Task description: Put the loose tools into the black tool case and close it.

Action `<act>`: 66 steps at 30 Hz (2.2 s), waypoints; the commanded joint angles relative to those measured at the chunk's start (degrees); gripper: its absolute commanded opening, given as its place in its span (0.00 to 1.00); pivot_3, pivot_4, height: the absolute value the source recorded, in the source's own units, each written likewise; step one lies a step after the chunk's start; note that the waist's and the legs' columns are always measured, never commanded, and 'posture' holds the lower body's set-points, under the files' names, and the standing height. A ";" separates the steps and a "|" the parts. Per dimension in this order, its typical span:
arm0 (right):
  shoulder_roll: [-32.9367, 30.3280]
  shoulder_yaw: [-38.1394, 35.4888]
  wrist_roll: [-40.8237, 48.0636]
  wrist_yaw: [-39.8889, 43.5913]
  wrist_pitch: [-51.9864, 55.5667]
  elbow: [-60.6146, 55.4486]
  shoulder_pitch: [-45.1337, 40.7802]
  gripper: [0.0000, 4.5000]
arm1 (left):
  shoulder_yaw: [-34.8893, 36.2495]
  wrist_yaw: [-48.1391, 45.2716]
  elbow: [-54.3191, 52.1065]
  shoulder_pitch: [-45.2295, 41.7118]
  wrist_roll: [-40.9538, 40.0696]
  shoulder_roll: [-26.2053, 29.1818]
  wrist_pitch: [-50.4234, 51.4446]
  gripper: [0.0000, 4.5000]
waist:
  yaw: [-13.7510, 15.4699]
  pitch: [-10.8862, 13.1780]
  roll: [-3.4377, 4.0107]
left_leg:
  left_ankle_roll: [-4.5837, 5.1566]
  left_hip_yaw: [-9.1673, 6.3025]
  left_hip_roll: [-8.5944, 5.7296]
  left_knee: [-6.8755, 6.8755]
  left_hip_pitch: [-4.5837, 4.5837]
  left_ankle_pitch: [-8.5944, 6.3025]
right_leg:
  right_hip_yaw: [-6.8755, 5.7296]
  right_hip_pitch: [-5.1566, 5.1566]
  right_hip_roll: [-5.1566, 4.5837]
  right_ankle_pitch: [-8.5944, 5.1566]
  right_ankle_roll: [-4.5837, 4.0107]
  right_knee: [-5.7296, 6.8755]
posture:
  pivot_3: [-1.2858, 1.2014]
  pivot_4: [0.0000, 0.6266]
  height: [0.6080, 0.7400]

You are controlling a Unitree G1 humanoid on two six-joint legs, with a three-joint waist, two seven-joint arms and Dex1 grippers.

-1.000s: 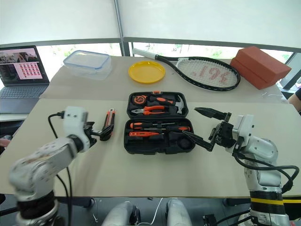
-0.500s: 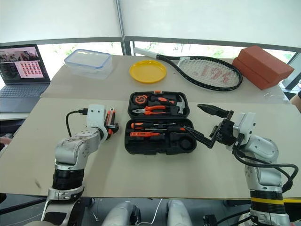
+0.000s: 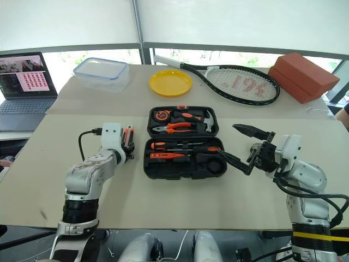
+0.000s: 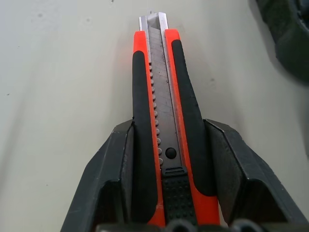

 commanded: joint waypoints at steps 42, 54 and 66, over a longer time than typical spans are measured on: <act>-9.52 -6.69 6.79 2.87 12.43 -15.99 13.91 1.00 | -31.80 -62.79 8.53 -21.71 4.09 14.07 -22.95 0.38 | 0.49 0.06 0.04 | 0.82 -0.02 0.02 0.71 -0.59 -0.43 | 0.21 0.08 0.43 0.01 0.42 -0.67 | 0.52 0.24 1.00; -9.28 -6.09 6.25 1.72 12.29 -16.17 12.81 1.00 | -37.85 -64.16 11.35 -20.62 9.67 14.48 -26.55 0.38 | 0.60 0.05 0.04 | 0.84 -0.02 0.00 0.72 -0.59 -0.44 | 0.22 0.10 0.42 0.01 0.42 -0.69 | 0.52 0.24 1.00; -8.84 -6.06 6.98 -0.50 14.19 -17.22 11.44 1.00 | -38.04 -64.14 14.06 -20.18 10.48 10.99 -24.74 0.38 | 1.42 0.03 0.08 | 0.93 -0.02 -0.06 0.76 -0.54 -0.49 | 0.22 0.20 0.36 0.02 0.43 -0.70 | 0.52 0.24 1.00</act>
